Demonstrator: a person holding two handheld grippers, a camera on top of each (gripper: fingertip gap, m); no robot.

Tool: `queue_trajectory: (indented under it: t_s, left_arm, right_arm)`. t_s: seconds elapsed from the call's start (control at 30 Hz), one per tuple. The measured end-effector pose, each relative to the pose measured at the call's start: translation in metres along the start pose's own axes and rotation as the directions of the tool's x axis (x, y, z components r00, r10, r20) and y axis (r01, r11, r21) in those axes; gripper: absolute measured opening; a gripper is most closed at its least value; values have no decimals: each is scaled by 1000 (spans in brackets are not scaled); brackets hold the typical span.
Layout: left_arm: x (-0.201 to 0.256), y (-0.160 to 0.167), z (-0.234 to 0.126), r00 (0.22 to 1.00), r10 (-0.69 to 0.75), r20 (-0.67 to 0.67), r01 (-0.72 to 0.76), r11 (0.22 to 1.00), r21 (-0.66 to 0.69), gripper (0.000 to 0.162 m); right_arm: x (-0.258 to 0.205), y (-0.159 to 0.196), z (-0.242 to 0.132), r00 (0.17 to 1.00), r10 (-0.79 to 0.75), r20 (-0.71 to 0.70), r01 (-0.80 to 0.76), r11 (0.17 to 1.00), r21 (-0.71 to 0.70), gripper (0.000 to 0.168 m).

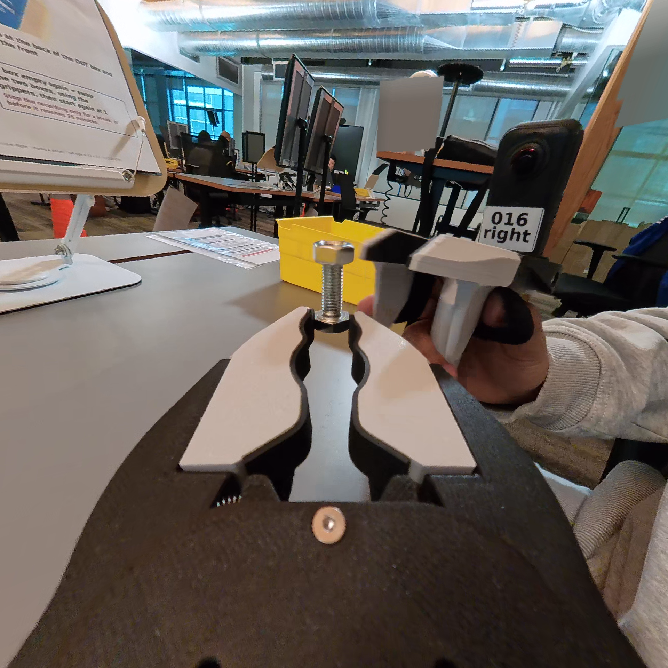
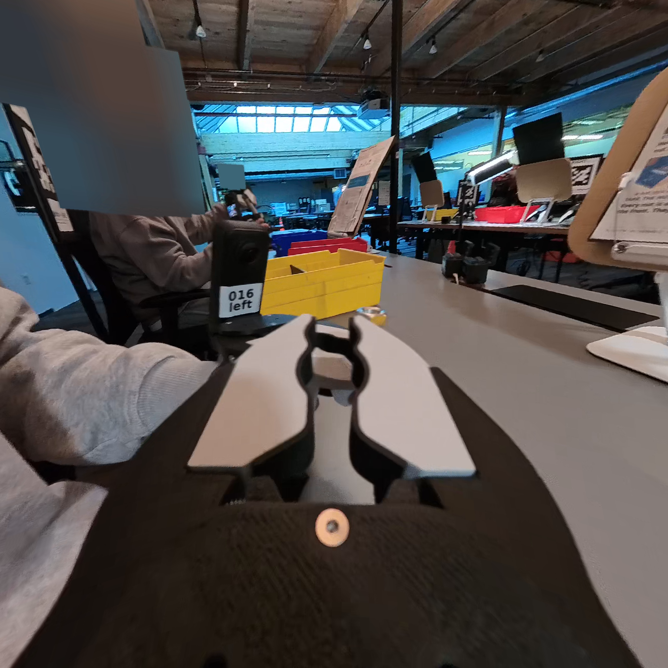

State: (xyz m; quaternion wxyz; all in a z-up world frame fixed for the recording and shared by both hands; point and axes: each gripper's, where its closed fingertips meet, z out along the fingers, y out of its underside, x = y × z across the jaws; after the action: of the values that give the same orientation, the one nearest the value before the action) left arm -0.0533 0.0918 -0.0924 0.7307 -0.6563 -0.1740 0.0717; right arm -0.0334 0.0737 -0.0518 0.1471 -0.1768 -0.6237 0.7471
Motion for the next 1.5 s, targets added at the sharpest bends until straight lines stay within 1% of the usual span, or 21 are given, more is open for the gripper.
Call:
queue_trajectory:
  t_s: [0.03,0.1,0.13,0.3,0.33,0.43,0.47,0.5,0.57,0.6,0.67,0.77,0.83,0.87,0.97,1.07,1.17,1.3,1.4,1.5]
  left_arm:
    - [-1,0,0,1000,-8,-1,8,1000,2,19]
    - [-1,-1,-1,1000,-15,1,15,1000,8,19]
    - [-1,-1,-1,1000,-13,1,13,1000,8,19]
    - [1,1,1,1000,-9,-7,9,1000,-1,19]
    - [2,1,1,1000,-11,-10,11,1000,-3,19]
    - [2,1,1,1000,-13,-10,12,1000,-3,19]
    - [1,1,1,1000,-15,-9,15,1000,-2,19]
    - [1,1,1,1000,-18,-5,18,1000,-2,19]
    - [-1,1,1,1000,-24,1,24,1000,-1,19]
    - [-1,1,1,1000,-27,1,27,1000,-2,19]
    - [-1,1,1,1000,-26,1,26,1000,-1,19]
    - [0,1,1,1000,-18,0,18,1000,-4,19]
    - [0,1,1,1000,-16,-2,16,1000,-6,19]
    - [1,2,1,1000,-18,-4,18,1000,-6,19]
    - [1,2,2,1000,-27,-10,27,1000,-11,19]
    - [1,2,2,999,-31,-9,31,999,-10,19]
    - [-1,2,2,999,-39,-3,39,999,-8,19]
    - [-2,2,1,999,-47,-1,47,999,-8,19]
    - [-2,2,2,999,-44,-1,44,999,-9,19]
    - [-1,2,2,999,-42,-2,42,999,-11,19]
  right_arm:
    - [-1,0,-1,1000,10,9,-10,1000,-9,10]
    - [1,-2,-3,1000,13,-2,-13,1000,1,10]
    - [3,-3,-3,1000,10,-12,-9,1000,12,13]
    - [13,-7,-2,997,-19,-75,23,998,64,45]
    - [14,-6,-1,996,-21,-81,27,998,62,49]
    - [11,-2,1,997,-24,-68,27,999,39,49]
    - [10,-1,2,998,-26,-59,28,999,33,46]
    - [7,0,2,999,-26,-44,27,999,25,40]
    - [-1,2,1,1000,-8,0,8,1000,-10,17]
    - [-3,3,1,1000,3,12,-3,1000,-25,10]
    - [0,1,0,1000,-3,-5,3,1000,-11,12]
    - [10,-5,-2,998,-21,-58,24,999,39,31]
    - [16,-6,-2,996,-21,-89,27,998,61,46]
    - [17,-5,-1,996,-12,-93,17,998,61,50]
    - [18,1,3,996,44,-80,-40,998,47,54]
    - [16,2,5,997,45,-70,-42,998,48,52]
    - [10,3,4,998,51,-36,-50,998,24,40]
    - [10,3,3,997,77,-25,-76,997,14,32]
    - [12,1,1,995,93,-26,-92,995,24,31]
    - [16,1,1,995,87,-45,-86,996,39,40]
